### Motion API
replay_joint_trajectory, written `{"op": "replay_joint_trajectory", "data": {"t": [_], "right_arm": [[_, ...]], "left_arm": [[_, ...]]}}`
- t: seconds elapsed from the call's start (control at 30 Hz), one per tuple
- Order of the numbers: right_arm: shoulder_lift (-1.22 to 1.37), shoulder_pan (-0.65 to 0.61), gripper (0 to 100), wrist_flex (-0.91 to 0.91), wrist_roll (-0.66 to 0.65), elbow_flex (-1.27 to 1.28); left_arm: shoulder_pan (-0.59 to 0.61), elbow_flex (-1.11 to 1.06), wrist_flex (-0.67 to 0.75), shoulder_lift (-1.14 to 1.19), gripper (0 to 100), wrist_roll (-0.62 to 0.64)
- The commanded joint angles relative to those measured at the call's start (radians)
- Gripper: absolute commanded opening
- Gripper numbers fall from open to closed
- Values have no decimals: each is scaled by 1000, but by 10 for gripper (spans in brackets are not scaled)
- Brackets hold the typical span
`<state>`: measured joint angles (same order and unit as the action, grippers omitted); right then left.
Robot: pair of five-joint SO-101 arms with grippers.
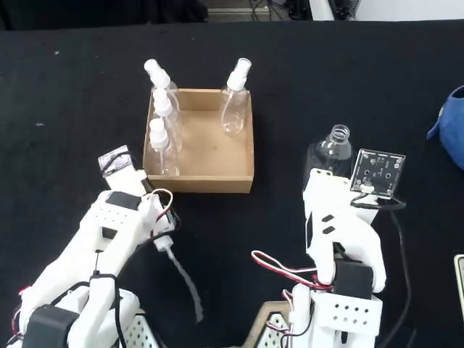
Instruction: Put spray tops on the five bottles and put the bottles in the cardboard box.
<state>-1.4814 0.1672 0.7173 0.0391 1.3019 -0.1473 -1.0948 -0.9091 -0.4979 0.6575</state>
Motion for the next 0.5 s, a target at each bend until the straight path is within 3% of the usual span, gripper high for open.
{"op": "replay_joint_trajectory", "data": {"t": [0.0, 0.27, 0.33, 0.47], "right_arm": [[-21, 12, 11, -29, -2, -5], [-21, 12, 11, -29, -2, -7], [-21, 12, 11, -29, -2, -7], [-21, 12, 11, -29, -2, -7]], "left_arm": [[4, 8, 5, -5, 27, -149], [81, 67, -3, -3, 34, -623], [84, 67, -6, -3, 47, -634], [91, 85, -98, -12, 177, -555]]}}
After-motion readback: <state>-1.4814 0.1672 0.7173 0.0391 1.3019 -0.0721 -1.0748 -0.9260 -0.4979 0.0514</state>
